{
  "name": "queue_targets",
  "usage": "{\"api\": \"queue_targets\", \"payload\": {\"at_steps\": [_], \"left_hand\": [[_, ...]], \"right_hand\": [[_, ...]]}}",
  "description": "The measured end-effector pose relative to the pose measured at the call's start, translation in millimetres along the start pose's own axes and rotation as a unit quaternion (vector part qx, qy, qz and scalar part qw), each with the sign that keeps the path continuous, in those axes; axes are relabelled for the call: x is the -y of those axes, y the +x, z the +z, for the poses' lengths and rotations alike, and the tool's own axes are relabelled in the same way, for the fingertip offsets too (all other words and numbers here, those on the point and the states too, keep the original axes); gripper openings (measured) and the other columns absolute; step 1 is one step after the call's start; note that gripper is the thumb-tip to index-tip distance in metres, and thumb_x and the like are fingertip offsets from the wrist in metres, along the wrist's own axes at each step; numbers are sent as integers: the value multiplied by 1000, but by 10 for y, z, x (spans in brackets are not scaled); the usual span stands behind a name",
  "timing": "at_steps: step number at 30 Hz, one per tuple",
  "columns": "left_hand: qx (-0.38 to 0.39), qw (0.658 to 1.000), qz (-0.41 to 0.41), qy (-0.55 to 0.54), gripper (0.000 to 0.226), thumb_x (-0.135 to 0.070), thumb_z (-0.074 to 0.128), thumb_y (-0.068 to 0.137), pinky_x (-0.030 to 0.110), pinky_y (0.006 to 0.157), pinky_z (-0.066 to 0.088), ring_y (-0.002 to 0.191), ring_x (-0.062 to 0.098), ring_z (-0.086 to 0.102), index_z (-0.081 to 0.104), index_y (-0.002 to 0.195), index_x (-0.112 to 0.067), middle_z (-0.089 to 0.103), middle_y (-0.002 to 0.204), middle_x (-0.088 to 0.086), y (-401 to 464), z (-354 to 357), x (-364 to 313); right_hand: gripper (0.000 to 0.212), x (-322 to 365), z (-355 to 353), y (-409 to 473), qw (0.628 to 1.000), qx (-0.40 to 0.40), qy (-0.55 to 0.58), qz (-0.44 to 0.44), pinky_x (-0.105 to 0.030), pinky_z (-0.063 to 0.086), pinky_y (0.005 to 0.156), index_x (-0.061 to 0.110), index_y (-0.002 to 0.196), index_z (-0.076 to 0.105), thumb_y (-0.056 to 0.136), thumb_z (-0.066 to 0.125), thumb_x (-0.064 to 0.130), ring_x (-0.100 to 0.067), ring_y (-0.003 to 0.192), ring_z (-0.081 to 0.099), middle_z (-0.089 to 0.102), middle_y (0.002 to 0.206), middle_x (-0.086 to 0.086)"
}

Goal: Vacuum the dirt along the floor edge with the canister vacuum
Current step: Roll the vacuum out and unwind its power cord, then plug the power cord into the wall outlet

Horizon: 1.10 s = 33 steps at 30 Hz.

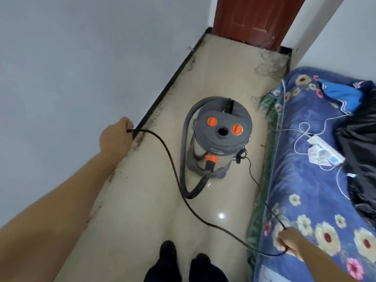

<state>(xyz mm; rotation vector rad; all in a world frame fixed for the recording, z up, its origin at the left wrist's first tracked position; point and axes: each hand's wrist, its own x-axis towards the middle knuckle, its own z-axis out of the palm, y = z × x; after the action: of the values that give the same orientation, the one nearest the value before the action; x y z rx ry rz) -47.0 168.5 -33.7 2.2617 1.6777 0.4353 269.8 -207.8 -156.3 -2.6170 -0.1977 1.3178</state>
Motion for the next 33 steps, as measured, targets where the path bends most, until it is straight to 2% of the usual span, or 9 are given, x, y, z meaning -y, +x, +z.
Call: {"api": "queue_targets", "payload": {"at_steps": [3, 6, 10, 13, 15, 22, 26, 30, 33], "left_hand": [[-43, 988, 148, 8, 15, -8, 44, 90, 32, 55, 33, 57, 31, 53, 58, 92, -5, 50, 61, 7, -364, -15, 29], [-44, 948, 314, 16, 37, -16, 30, 99, 24, 45, 31, 47, 25, 53, 56, 75, -7, 51, 52, 4, -812, 62, -114], [2, 869, 492, 52, 23, -24, 52, 93, 25, 55, 40, 47, 19, 52, 55, 71, -17, 56, 57, -3, -1466, 337, -179], [5, 849, 523, 69, 19, -28, 58, 87, 27, 68, 41, 59, 18, 57, 61, 71, -18, 60, 65, -3, -1845, 405, -267], [-12, 846, 530, 59, 22, -28, 58, 86, 27, 74, 38, 62, 17, 57, 64, 68, -17, 61, 66, -2, -2040, 391, -344], [-19, 875, 466, 133, 19, -28, 68, 81, 26, 78, 35, 70, 13, 49, 63, 63, -24, 56, 67, -8, -2565, 355, 33], [9, 910, 394, 129, 26, -43, 67, 84, 36, 110, 28, 104, 18, 47, 66, 71, -21, 64, 99, 0, -2833, 363, 403], [-28, 957, 273, 90, 31, -41, 55, 91, 44, 121, 9, 144, 29, 20, 66, 109, -18, 30, 149, 15, -3150, 368, 1032], [-4, 995, 96, 15, 43, -40, 35, 100, 36, 115, 25, 142, 33, 24, 47, 138, -24, 9, 157, 21, -3308, 217, 1506]], "right_hand": [[35, 269, 226, 98, 963, 134, -232, -15, -28, 44, 65, 3, 133, 45, 100, 47, 15, -20, 73, 58, 55, 87, -12], [41, 981, 334, -279, 993, 91, -34, -64, -30, 41, 96, -3, 139, 41, 104, 37, 17, -30, 127, 47, 47, 140, -17], [32, 1898, 385, -1068, 950, 192, 116, -217, -17, 46, 80, -5, 125, 55, 101, 46, 15, -30, 122, 54, 60, 120, -15], [50, 2255, 676, -1418, 917, 320, -6, -238, -30, 42, 100, 2, 131, 47, 102, 41, 42, -18, 98, 67, 66, 116, -10], [58, 2362, 912, -1636, 900, 372, -33, -225, -33, 51, 84, 2, 132, 37, 99, 44, 49, -17, 74, 66, 68, 107, -12], [48, 2326, 1702, -2029, 879, 464, 22, -106, -23, 49, 43, 1, 121, 34, 94, 62, 31, -17, 50, 58, 57, 98, -20], [26, 2462, 2130, -2461, 832, 528, 27, -169, -18, 31, 41, 4, 100, 61, 101, 45, 25, -7, 44, 39, 56, 67, -3], [27, 2949, 2475, -2745, 832, 473, 128, -260, -24, 31, 49, 9, 97, 60, 100, 33, 10, -12, 47, 36, 43, 65, -4], [24, 3157, 2794, -2810, 837, 449, 142, -279, -26, 32, 49, 7, 103, 56, 100, 32, 8, -15, 52, 38, 46, 66, -6]]}}
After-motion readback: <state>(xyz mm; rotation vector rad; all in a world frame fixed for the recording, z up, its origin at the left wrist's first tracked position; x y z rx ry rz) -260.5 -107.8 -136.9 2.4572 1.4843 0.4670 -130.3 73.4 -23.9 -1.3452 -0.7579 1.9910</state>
